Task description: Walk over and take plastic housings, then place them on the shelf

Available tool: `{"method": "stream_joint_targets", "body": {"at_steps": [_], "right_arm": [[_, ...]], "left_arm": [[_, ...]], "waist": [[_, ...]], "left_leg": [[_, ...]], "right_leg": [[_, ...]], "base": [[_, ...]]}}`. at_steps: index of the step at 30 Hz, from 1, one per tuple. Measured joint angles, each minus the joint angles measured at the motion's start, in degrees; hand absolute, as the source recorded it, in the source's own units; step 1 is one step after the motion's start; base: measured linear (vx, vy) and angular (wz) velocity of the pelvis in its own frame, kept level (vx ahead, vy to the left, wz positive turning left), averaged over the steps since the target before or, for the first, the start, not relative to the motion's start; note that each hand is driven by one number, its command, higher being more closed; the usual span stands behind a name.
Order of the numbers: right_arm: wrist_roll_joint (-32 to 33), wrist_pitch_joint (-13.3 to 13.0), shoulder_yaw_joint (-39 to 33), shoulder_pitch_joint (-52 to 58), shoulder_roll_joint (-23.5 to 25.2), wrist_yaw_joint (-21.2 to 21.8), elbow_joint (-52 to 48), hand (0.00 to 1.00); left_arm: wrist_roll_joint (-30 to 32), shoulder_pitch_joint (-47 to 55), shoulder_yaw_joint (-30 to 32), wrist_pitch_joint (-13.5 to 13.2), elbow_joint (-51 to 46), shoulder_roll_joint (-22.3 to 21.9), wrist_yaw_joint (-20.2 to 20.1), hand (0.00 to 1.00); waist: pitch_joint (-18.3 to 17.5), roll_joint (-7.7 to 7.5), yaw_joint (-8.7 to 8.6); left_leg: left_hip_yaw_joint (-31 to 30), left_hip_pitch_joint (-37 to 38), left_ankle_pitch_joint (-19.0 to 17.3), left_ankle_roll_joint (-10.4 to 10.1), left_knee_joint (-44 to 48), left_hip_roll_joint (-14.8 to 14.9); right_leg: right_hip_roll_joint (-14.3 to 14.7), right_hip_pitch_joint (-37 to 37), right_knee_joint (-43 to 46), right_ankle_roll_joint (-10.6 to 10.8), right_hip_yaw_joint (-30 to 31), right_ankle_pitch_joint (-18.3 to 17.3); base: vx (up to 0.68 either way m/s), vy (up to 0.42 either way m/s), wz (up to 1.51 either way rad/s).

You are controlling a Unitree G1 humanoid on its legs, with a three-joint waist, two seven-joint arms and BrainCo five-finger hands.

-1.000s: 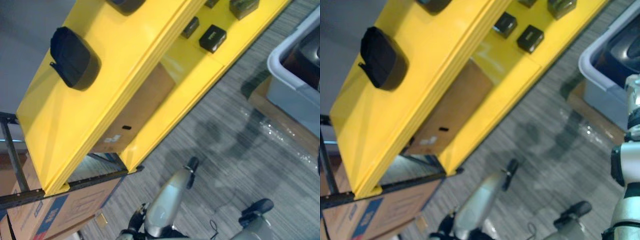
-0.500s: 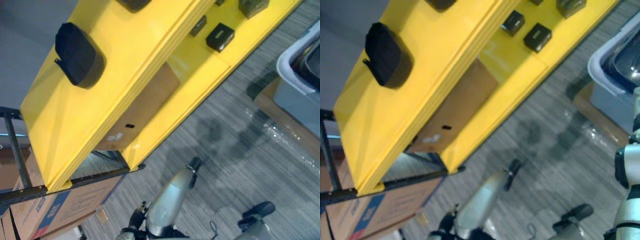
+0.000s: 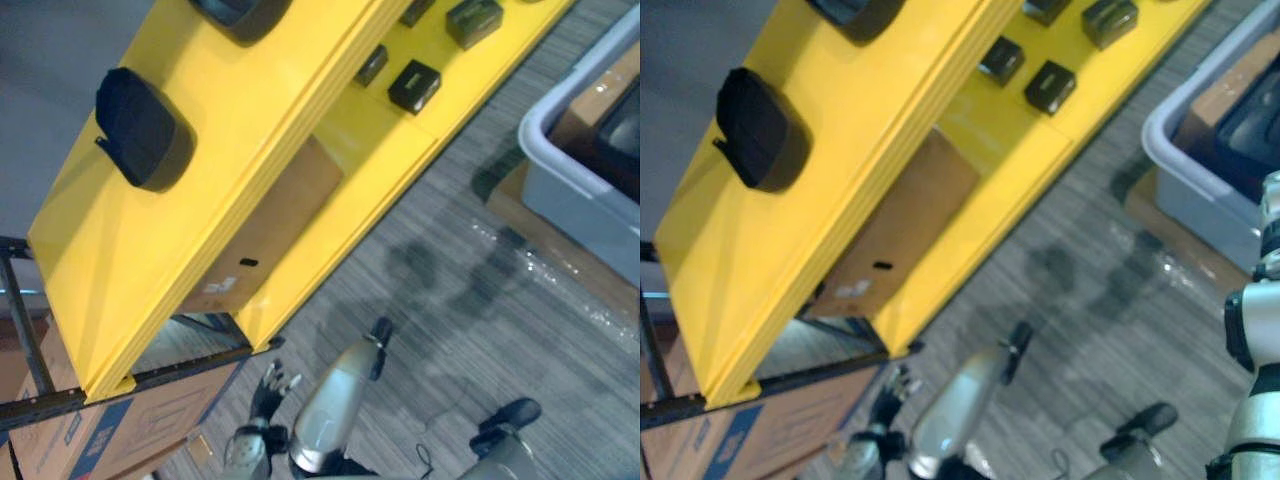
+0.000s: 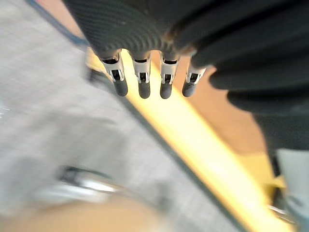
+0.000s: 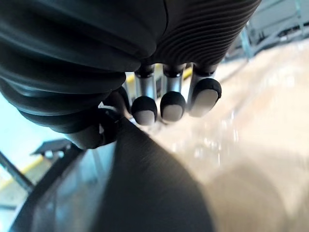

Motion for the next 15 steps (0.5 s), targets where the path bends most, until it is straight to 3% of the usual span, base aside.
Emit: {"method": "stream_joint_targets", "body": {"at_steps": [6, 15], "right_arm": [[-4.5, -1.5, -0.3, -1.4, 0.9, -0.3, 0.0, 1.00], [-9.0, -5.0, -1.2, -5.1, 6.4, -3.1, -0.7, 1.00]], "left_arm": [[3.6, -2.6, -1.5, 0.1, -14.1, -0.1, 1.7, 0.00], [7.4, -11.8, -3.5, 0.1, -23.3, 0.1, 3.8, 0.00]], "waist": [[1.8, -2.40, -3.78], [3.8, -5.24, -6.63]], "left_leg": [[0.9, 0.9, 0.1, -0.2, -0.6, 1.1], [2.0, 2.8, 1.5, -1.8, -3.4, 4.0]], "right_leg": [[0.9, -0.1, 0.0, -0.4, 0.7, 0.2], [3.8, -0.2, -1.5, -2.1, 0.8, 1.2]], "base": [[-0.03, -0.015, -0.09], [-0.01, -0.033, -0.14]]}}
